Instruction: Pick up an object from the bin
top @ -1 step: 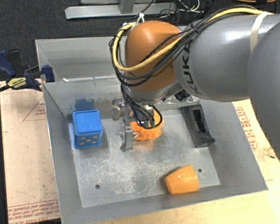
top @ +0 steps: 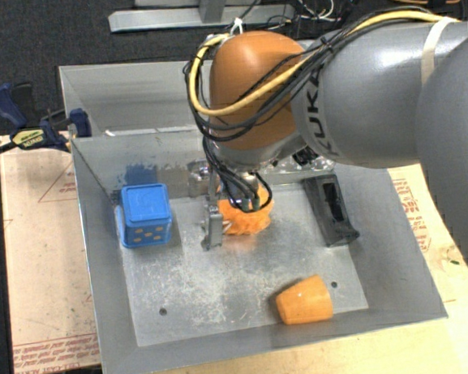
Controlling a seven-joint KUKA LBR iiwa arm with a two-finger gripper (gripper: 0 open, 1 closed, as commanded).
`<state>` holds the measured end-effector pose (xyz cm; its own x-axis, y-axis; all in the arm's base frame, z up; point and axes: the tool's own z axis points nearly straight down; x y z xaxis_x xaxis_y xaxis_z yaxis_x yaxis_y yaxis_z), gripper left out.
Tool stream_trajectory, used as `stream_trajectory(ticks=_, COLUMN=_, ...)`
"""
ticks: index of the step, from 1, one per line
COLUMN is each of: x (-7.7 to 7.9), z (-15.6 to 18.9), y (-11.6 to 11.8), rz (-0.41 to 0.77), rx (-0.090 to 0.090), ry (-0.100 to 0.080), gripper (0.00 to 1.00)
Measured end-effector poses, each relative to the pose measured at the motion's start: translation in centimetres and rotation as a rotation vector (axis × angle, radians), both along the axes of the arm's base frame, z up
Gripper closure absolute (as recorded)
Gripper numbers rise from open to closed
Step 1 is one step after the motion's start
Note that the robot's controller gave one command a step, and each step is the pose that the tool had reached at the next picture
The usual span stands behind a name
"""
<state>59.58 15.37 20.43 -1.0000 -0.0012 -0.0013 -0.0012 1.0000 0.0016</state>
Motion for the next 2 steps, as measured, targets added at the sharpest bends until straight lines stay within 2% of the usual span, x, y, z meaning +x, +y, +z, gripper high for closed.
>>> stream_trajectory(ticks=1, x=-1.0, z=-2.0, y=-2.0, rz=0.058, rx=0.002, ry=-0.002, gripper=0.00)
stream_trajectory(ticks=2, x=-0.5, z=-3.5, y=-6.0, rz=-0.009, rx=0.001, ry=0.001, gripper=0.00)
